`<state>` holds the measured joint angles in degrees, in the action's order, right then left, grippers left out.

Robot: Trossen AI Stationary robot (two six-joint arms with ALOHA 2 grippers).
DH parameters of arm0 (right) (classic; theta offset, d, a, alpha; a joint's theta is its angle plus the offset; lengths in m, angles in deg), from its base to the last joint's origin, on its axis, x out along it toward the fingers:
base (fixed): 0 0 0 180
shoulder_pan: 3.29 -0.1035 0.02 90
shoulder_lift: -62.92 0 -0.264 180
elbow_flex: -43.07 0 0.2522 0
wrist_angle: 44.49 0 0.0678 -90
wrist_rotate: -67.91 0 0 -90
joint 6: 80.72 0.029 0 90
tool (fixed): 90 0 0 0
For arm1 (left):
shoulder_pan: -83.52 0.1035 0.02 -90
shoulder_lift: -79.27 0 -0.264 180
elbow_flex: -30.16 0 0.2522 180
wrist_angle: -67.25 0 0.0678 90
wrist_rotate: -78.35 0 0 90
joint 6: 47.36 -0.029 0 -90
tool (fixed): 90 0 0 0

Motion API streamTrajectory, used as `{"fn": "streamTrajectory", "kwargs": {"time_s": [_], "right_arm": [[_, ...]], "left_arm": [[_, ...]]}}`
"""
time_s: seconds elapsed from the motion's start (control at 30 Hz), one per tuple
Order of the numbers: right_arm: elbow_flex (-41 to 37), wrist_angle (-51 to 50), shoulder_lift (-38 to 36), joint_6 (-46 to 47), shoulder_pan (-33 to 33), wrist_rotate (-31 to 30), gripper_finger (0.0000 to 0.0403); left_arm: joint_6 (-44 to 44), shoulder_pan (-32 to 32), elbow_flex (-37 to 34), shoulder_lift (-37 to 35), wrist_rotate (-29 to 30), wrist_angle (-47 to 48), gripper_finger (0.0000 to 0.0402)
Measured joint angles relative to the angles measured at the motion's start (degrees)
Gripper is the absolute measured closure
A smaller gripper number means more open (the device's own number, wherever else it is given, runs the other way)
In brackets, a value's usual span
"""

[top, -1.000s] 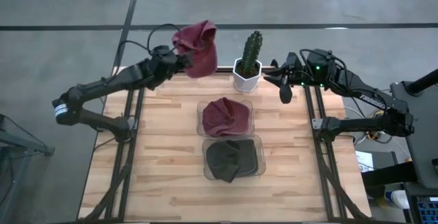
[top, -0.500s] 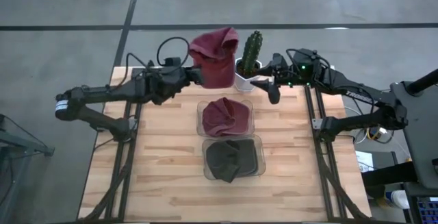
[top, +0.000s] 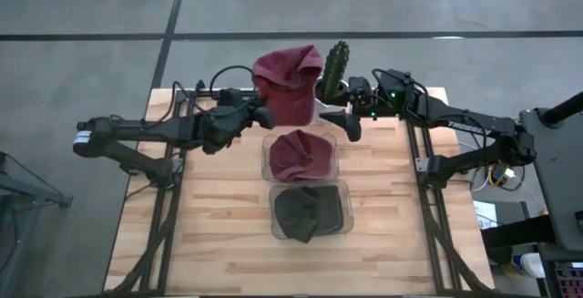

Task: Pick & Place hat
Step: Put the dark red cap into the top transparent bin

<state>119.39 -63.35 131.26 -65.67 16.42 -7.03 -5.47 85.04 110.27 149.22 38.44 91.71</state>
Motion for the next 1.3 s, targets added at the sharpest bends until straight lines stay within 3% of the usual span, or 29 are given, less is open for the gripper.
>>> {"fn": "streamTrajectory", "kwargs": {"time_s": [0.2, 0.43, 0.7, 0.83, 1.3], "right_arm": [[0.0, 1.29, 0.02, -0.87, -1.52, -2.37, 0.0153], [0.0, 1.63, 0.47, -2.64, -2.31, -10.24, 0.0152], [0.07, 8.22, 2.88, -2.48, -3.71, -11.07, 0.0152], [0.27, 10.05, 4.71, -2.22, -4.07, -15.03, 0.0152], [10.87, 9.07, 15.81, -3.54, -4.05, -17.01, 0.0152]], "left_arm": [[-5.77, -1.77, 0.0, 0.0, 7.98, -0.14, 0.0395], [-6.78, -2.59, 0.0, 0.0, 8.34, -2.15, 0.0396], [-11.21, -2.6, 0.0, 0.02, 11.91, -4.27, 0.0396], [-11.5, -2.58, 0.0, 0.03, 11.99, -4.46, 0.0396], [-12.24, -3.7, 0.0, 0.02, 14.38, -4.2, 0.0396]]}}
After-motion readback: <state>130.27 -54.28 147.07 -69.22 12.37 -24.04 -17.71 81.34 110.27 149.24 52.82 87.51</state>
